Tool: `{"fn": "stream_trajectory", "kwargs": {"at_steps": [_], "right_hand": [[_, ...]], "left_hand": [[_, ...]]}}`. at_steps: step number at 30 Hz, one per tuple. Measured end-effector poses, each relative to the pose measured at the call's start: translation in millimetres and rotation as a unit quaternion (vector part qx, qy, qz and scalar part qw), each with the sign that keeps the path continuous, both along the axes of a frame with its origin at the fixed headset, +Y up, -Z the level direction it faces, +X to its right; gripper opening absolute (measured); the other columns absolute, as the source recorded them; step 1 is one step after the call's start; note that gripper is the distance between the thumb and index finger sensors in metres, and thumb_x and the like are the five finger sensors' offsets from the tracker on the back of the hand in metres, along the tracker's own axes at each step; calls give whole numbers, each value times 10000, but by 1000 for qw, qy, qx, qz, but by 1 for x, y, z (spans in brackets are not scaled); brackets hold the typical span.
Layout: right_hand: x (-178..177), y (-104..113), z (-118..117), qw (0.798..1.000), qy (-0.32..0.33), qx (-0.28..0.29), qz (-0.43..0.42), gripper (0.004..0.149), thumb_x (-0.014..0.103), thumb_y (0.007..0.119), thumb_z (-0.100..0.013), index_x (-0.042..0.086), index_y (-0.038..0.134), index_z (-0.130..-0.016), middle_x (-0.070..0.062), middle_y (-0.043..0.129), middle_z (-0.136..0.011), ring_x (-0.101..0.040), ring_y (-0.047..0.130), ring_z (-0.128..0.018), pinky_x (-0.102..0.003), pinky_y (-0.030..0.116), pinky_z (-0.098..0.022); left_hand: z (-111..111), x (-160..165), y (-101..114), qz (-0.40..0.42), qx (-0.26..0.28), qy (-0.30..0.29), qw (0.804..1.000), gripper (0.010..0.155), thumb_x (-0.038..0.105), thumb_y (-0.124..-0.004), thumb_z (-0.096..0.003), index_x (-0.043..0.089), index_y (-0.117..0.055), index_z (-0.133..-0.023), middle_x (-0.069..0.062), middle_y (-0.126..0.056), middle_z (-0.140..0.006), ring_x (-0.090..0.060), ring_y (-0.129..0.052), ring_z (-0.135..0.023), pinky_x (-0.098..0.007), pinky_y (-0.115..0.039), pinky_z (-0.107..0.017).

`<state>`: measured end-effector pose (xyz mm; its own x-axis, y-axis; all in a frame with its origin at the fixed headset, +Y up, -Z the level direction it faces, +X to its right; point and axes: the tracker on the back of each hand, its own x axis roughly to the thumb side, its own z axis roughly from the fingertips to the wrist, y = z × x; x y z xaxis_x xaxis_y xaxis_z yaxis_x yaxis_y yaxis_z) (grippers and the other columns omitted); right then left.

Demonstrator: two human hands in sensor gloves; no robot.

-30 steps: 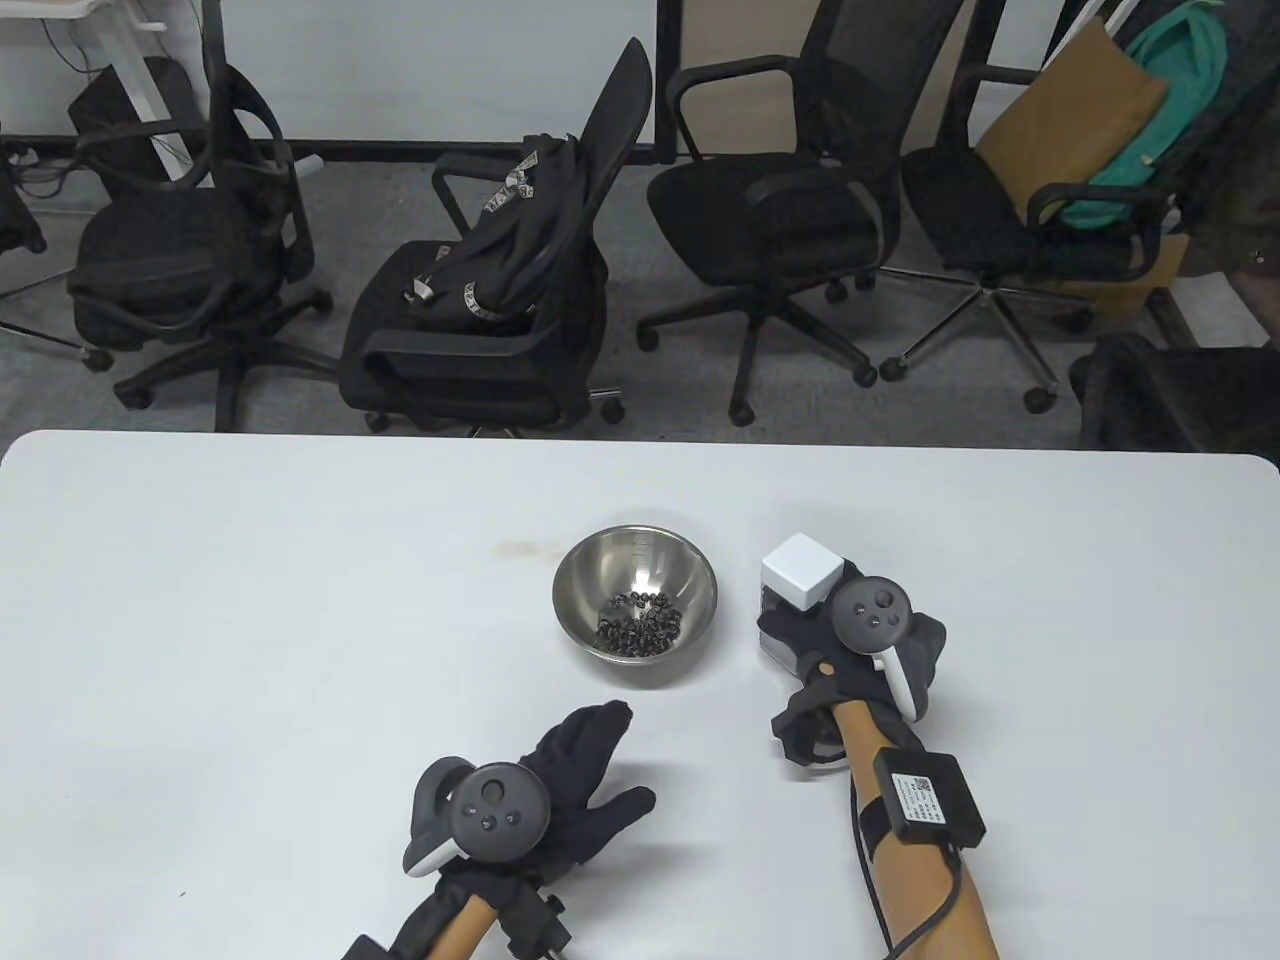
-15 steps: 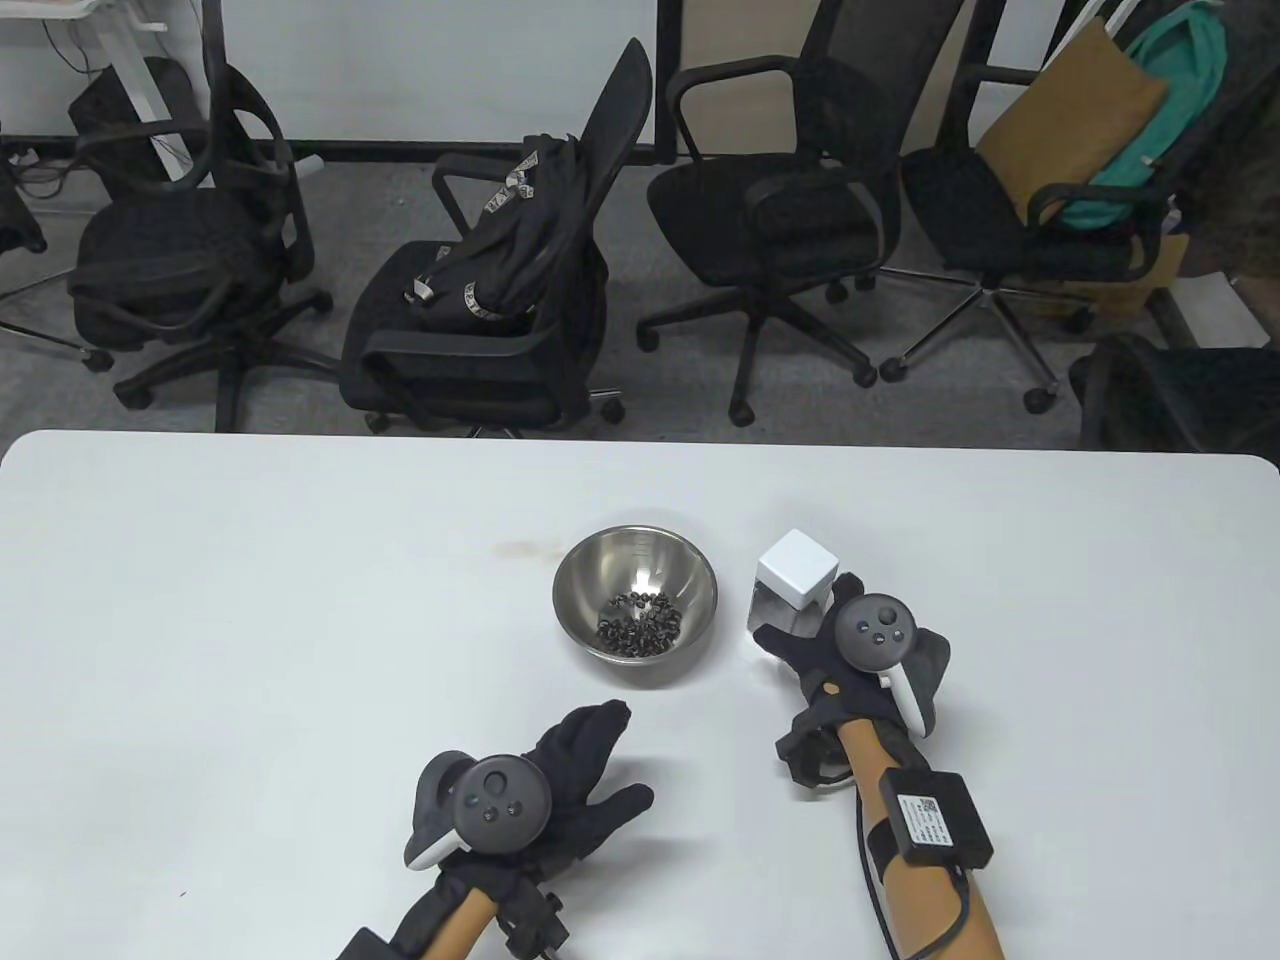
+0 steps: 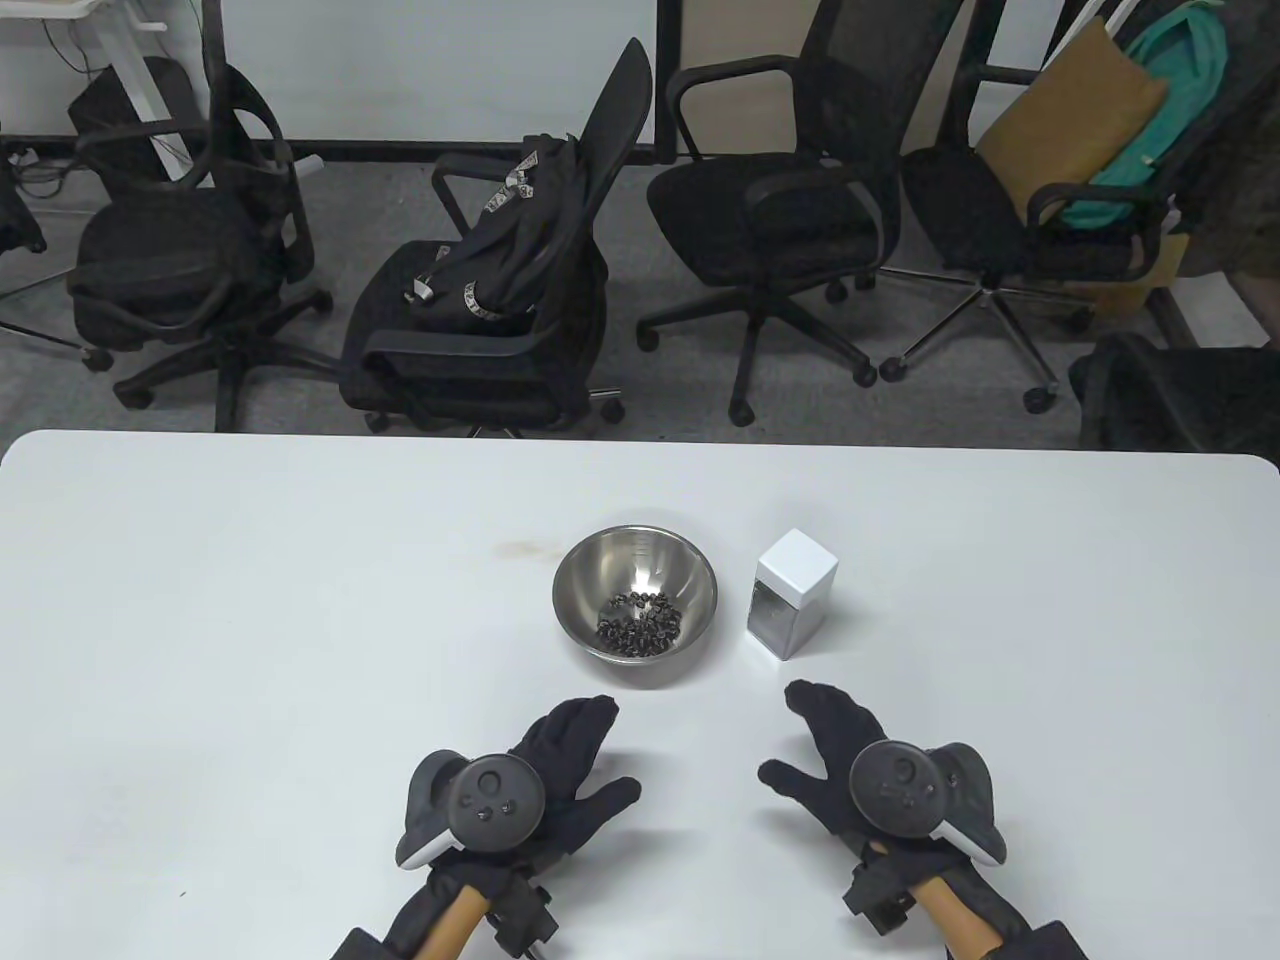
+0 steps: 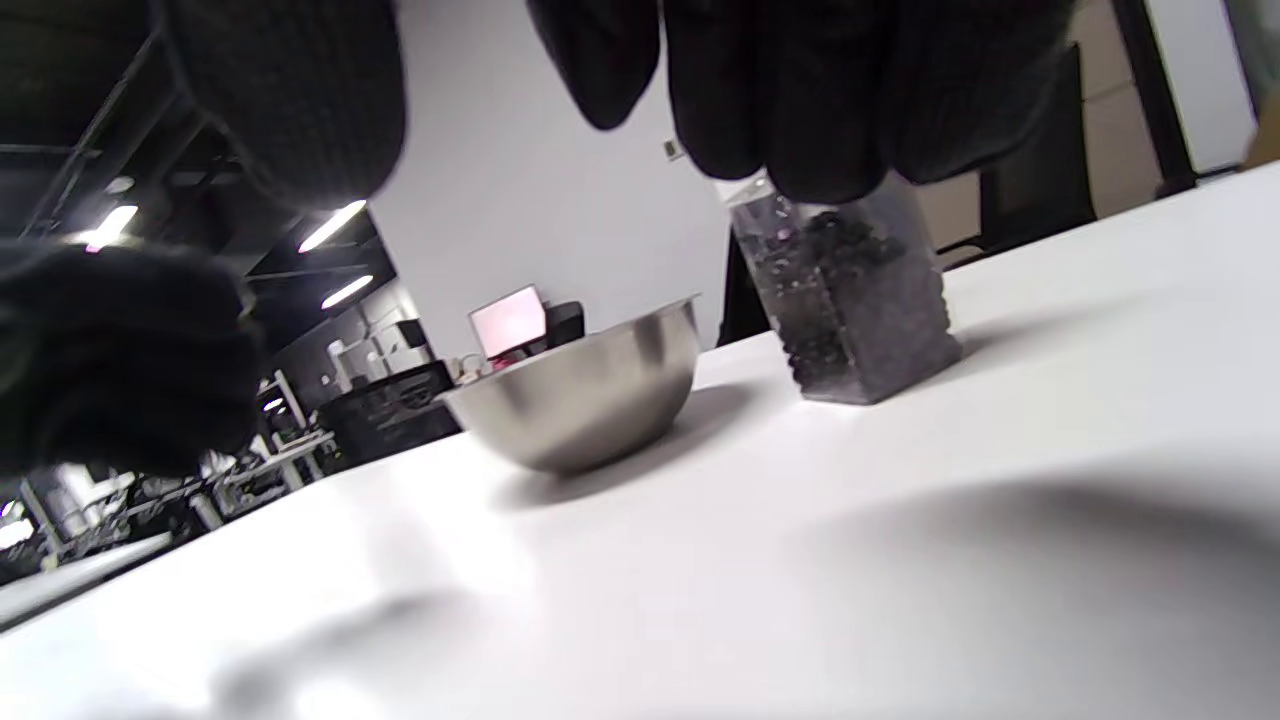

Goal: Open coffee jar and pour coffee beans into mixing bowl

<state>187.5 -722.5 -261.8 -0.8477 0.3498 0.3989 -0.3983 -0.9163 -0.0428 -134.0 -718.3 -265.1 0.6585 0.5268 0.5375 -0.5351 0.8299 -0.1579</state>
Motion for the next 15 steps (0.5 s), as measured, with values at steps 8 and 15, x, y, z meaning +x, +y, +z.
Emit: {"fn": "stream_trajectory", "kwargs": {"at_steps": [8,15], "right_hand": [[-3,-12,12,999,27,20,23,766,514,769,-561,79,493,-1128,-303,615,-1066,-503,714,-910,-636,673,-655],[-3,-12,14,999,26,18,21,774,507,766,-565,62,480,-1129,-304,613,-1064,-503,716,-907,-633,674,-656]], "left_hand": [[4,8,-7,-27,17,-16,999,788,500,-782,-589,26,-554,-1175,-263,-629,-1133,-485,-772,-981,-615,-699,-707],[4,10,-11,-41,15,-16,999,786,500,-780,-589,25,-555,-1174,-263,-631,-1131,-483,-774,-980,-613,-701,-706]]}}
